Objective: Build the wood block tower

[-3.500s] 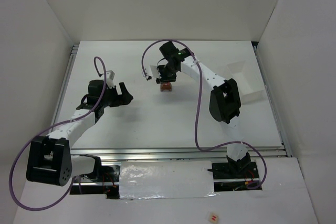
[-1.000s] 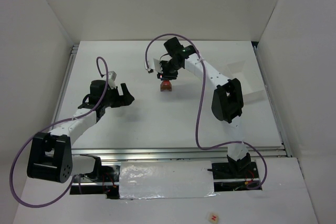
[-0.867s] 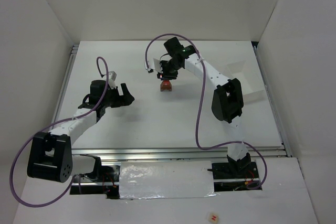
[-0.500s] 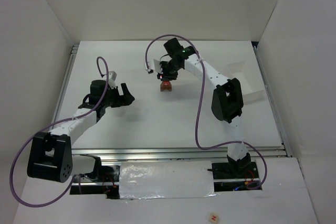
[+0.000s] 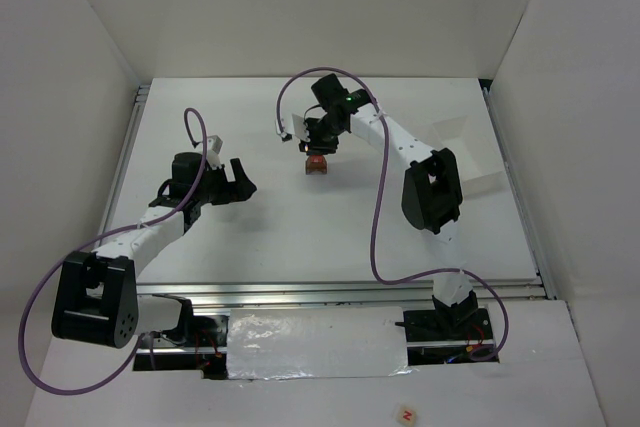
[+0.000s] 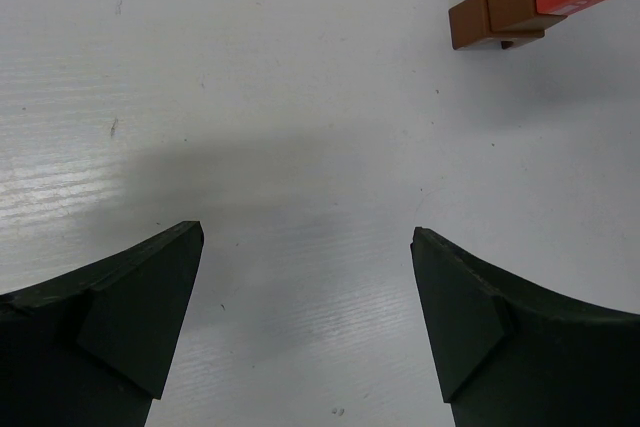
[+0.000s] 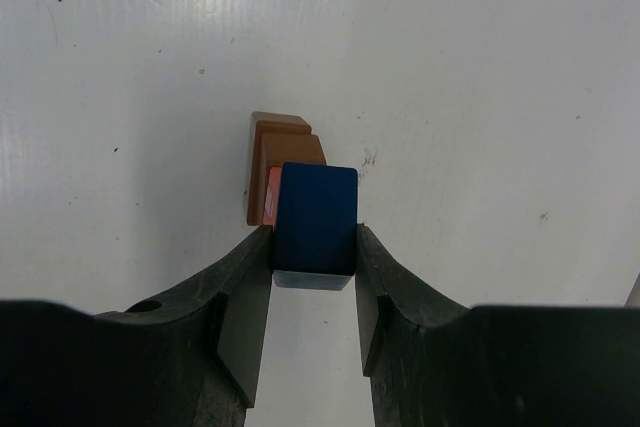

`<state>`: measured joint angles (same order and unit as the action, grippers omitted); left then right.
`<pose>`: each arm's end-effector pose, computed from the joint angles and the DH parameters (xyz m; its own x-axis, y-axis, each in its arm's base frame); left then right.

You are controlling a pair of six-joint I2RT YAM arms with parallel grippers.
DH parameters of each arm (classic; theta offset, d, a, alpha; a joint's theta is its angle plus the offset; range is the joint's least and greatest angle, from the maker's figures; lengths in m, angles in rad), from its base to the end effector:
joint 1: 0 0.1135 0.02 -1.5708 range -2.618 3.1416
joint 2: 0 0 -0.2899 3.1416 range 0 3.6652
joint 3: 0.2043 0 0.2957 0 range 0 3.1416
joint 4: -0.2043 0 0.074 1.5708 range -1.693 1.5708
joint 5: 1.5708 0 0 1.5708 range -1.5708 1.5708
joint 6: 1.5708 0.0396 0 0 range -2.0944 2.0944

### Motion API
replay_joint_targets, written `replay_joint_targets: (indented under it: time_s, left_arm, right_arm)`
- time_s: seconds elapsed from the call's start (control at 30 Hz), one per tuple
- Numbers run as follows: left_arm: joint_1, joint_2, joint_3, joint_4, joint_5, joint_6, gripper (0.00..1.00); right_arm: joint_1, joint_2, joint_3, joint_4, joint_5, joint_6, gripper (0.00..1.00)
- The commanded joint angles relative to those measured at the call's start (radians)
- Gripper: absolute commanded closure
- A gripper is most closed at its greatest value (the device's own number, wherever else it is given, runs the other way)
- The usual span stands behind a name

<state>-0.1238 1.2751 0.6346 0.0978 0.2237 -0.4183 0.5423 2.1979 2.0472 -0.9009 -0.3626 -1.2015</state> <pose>0.2966 -0.0458 0.2077 -0.5938 -0.3252 -0.7360 0.0741 0.8887 -0.4525 0.4557 0.2910 0.2677 0.3222 -0.8239 -0.4663 -0.9221 -0.1616 -0.3516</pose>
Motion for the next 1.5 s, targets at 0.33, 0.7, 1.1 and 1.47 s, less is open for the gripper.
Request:
replay_joint_targets:
  time_s: [0.33,0.7,1.1,1.47]
  left_arm:
    - [-0.007,0.013,0.019,0.045,0.023,0.018,0.01]
    - [-0.007,0.013,0.019,0.045,0.026,0.018,0.01]
    - [-0.011,0.018,0.022,0.043,0.023,0.019,0.01]
    - [-0.016,0.006,0.020,0.043,0.020,0.021,0.01]
  right_arm:
    - [-0.007,0.002,-0.005,0.037,-0.004,0.010,0.67]
    - [-0.004,0.002,-0.010,0.045,0.004,0.011,0.60]
    - [-0.001,-0.001,-0.009,0.051,0.008,0.013,0.46]
    - [0.002,-0.018,0.008,0.033,0.004,0.010,0.34]
